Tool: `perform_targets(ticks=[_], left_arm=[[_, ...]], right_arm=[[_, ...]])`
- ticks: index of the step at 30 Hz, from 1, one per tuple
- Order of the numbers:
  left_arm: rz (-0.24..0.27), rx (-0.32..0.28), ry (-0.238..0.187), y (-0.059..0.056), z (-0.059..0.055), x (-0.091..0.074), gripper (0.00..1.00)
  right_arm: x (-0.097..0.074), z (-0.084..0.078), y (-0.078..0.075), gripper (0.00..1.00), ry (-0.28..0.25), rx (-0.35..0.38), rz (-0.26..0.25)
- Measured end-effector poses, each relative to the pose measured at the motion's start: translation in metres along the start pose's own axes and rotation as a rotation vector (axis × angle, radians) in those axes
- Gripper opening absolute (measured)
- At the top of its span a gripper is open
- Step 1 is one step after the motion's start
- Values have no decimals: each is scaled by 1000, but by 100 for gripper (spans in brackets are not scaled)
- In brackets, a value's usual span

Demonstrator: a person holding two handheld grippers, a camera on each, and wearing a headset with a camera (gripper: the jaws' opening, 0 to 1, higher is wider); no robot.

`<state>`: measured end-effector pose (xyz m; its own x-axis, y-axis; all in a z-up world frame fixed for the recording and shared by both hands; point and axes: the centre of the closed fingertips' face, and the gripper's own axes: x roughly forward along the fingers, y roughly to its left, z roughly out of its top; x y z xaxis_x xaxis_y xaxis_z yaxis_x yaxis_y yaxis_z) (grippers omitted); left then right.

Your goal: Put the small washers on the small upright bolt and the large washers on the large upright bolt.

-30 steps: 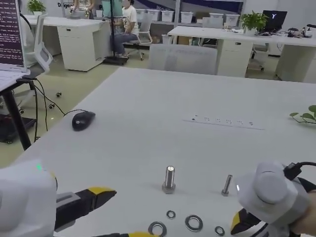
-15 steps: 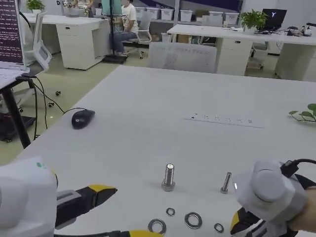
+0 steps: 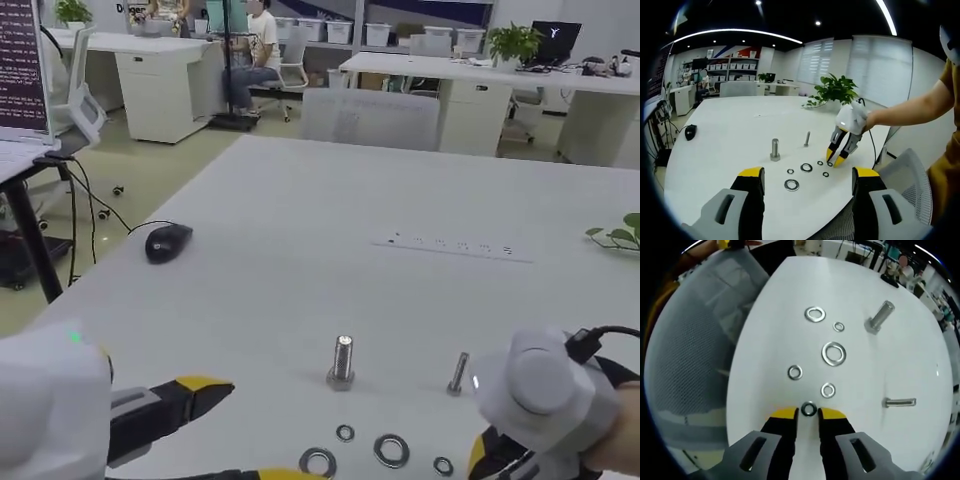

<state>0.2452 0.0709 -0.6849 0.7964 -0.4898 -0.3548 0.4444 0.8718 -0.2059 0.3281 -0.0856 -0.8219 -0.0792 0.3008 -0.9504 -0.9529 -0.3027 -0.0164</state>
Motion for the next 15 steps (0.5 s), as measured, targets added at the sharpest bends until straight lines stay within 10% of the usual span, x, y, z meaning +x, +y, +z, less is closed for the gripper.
perform_targets(ticks=[15], left_arm=[[-7, 5, 3, 0, 0, 1, 70]], right_arm=[[2, 1, -3, 13, 27, 13, -22]])
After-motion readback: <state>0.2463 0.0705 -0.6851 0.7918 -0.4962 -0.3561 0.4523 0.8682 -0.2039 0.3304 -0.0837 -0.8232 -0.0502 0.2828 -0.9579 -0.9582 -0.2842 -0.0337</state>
